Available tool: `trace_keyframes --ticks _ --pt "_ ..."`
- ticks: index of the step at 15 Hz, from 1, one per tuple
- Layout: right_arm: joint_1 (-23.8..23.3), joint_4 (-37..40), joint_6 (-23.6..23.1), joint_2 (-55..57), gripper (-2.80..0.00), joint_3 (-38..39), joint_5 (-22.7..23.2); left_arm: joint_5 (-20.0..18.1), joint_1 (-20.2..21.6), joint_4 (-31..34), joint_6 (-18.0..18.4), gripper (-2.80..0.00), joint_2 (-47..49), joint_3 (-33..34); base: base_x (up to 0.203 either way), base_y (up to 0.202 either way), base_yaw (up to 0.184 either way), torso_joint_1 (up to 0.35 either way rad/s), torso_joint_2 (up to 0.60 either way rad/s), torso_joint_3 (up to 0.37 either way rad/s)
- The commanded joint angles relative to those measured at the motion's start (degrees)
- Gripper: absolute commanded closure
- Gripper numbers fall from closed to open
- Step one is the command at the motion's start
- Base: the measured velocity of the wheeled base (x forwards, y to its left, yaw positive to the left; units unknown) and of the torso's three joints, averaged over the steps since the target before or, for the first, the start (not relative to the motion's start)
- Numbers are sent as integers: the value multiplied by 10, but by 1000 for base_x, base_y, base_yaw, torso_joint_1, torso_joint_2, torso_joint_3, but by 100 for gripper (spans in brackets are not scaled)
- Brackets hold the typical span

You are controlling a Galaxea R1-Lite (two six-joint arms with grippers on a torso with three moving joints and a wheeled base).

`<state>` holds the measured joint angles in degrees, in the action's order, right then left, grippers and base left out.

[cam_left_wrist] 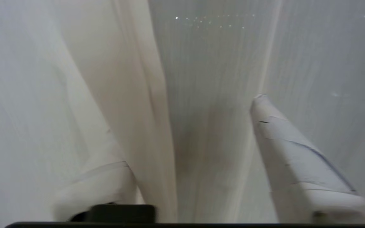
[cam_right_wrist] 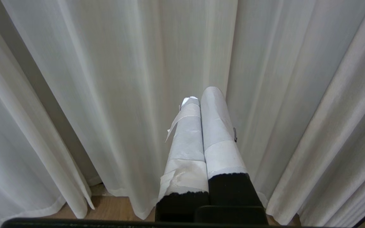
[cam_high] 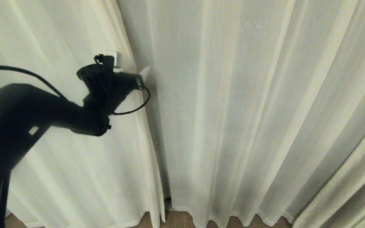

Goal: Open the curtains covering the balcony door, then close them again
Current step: Close the inner curtains on both sides

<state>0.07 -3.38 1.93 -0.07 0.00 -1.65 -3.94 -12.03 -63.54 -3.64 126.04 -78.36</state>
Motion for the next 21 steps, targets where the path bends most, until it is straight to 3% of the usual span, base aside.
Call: trace_keyframes --ticks 1,14,21 --pt "0 -1 0 1 0 0 0 0 0 -18 -1 -280 -46 48 0 0 0 0 0 0" --pt "0 -1 0 1 0 0 0 21 11 -40 0 -280 -463 555 0 0 0 0 0 0" --pt "0 -1 0 1 0 0 0 34 15 -38 0 -280 -560 657 0 0 0 0 0 0"
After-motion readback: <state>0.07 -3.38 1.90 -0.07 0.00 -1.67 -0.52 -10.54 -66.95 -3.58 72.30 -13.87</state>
